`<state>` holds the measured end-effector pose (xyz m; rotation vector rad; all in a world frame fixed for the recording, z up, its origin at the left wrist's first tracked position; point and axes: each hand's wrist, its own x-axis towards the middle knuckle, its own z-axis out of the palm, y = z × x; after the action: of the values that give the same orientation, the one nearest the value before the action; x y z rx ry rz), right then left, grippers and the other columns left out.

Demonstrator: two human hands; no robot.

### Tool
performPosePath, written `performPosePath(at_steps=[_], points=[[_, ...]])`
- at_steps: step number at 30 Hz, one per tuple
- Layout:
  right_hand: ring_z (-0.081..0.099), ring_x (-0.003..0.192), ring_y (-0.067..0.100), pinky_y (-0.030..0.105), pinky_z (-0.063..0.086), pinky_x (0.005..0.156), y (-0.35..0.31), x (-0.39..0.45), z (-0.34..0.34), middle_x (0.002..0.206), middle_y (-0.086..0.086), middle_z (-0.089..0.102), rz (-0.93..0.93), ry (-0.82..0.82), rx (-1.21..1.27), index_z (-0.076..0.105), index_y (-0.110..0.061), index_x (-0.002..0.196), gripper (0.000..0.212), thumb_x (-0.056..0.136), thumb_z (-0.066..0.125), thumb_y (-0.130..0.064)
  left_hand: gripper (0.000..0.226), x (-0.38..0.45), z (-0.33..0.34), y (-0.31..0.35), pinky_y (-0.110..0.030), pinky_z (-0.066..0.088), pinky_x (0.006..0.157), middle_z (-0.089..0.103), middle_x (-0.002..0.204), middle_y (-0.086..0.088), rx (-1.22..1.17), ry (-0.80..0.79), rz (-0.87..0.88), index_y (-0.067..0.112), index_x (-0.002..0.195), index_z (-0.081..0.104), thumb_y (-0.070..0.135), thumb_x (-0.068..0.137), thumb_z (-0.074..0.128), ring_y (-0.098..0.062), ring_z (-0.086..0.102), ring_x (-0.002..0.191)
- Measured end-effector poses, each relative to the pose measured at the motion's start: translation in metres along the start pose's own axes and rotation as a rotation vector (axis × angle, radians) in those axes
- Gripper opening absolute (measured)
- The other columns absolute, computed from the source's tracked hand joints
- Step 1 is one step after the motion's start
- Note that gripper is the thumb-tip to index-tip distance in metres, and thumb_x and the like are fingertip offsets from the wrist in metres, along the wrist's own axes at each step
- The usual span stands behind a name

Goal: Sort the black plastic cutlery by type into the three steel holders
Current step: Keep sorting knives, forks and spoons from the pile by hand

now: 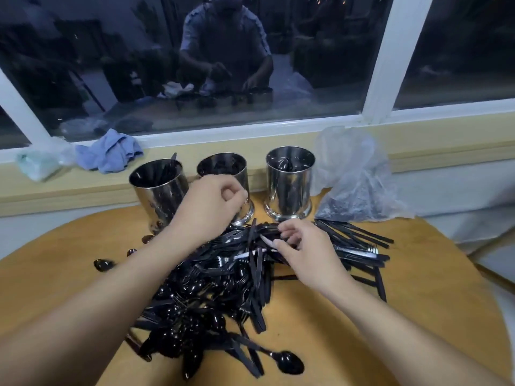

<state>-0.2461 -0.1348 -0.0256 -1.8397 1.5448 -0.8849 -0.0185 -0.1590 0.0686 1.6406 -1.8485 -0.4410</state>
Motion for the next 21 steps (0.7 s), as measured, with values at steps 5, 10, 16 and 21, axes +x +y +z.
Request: performPosePath(at_steps=[5,10,16,21], points=[[0.057,0.074,0.007,0.020,0.042,0.068,0.037,-0.065,-0.022,0.082,-0.012,0.065,-0.033,0.087,-0.094,0.069,-0.029,0.090,0.018,0.106,0.067,-0.021,0.024,-0.077,0.055,0.020,-0.029,0.054,0.060,0.079,0.077,0.010,-0.223,-0.144,-0.105,0.029,0.089,0.079,0.033,0.110,0.068,-0.008,0.067,0.060],[0.062,0.108,0.021,0.042,0.053,0.096,0.082,-0.081,-0.040,0.115,-0.005,0.069,-0.112,0.241,-0.329,0.074,-0.021,0.119,0.022,0.099,0.071,-0.012,0.023,-0.127,0.102,0.038,-0.028,0.050,0.056,0.075,0.071,0.010,-0.353,-0.205,-0.207,0.028,0.087,0.079,0.029,0.108,0.068,-0.009,0.061,0.055],[0.056,0.133,0.033,0.048,0.045,0.104,0.111,-0.065,-0.074,0.145,0.001,0.064,-0.010,0.165,-0.598,0.060,-0.020,0.147,0.042,0.105,0.066,-0.023,0.023,-0.149,0.138,0.045,-0.046,0.062,0.074,0.076,0.080,0.008,-0.330,-0.232,-0.224,0.033,0.083,0.076,0.033,0.105,0.068,-0.021,0.071,0.073],[0.062,0.115,0.031,0.047,0.043,0.100,0.122,-0.055,-0.079,0.118,-0.001,0.071,-0.015,0.098,-0.690,0.065,-0.025,0.138,0.038,0.102,0.071,-0.033,0.021,-0.156,0.149,0.041,-0.045,0.065,0.079,0.075,0.079,0.011,-0.311,-0.242,-0.251,0.036,0.085,0.076,0.035,0.105,0.070,-0.014,0.072,0.075]])
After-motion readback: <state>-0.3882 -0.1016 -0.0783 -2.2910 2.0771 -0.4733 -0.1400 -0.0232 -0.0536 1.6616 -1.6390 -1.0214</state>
